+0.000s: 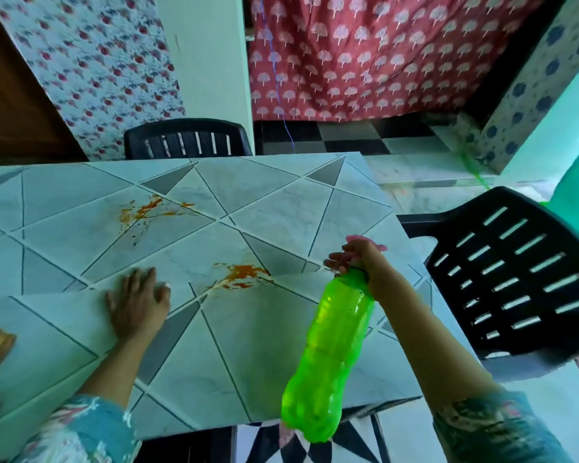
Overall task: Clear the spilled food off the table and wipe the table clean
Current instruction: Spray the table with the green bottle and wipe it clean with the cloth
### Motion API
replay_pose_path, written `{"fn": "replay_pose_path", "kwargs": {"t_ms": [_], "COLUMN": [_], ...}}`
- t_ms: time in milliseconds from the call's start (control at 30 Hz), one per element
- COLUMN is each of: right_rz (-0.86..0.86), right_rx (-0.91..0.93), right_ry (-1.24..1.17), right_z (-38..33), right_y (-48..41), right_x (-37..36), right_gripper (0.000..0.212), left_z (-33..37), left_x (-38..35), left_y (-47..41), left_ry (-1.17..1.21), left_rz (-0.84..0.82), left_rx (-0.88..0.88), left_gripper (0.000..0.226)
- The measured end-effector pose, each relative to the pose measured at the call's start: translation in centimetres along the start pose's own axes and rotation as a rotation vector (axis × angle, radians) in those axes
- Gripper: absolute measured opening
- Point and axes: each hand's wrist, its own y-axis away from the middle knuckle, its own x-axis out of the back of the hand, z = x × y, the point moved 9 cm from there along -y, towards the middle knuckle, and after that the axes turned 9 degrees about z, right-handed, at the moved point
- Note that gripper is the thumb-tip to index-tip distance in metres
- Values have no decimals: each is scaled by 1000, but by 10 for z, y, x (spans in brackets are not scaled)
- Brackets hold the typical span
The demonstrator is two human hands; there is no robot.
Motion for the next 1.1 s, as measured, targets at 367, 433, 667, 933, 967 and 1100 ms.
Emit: {"fn": "replay_pose_path", "kwargs": {"t_ms": [367,433,667,933,967,1100], "right_rz": [-527,-594,-570,-345,-323,-259], "right_rx": [-102,-93,-117,-56,-53,-69], "right_ry": [166,279,469,337,342,246], "right_z": [96,116,147,112,108,94], "right_y": [82,100,103,63,58,48], "right_x": [-224,-250,-252,-158,-144,-94], "right_gripper": [36,43,15,27,28,22], "left_z": [-129,-141,-144,-138,-133,-95], "left_x": [40,38,35,39,41,42], "left_y": [36,40,41,44,44,54], "left_ry": [-13,-11,-16,-32,-17,40], "left_rz": [44,44,89,99,99,94], "left_rx": [248,232,199,210,215,185], "left_gripper": [51,51,52,50,49,48]}}
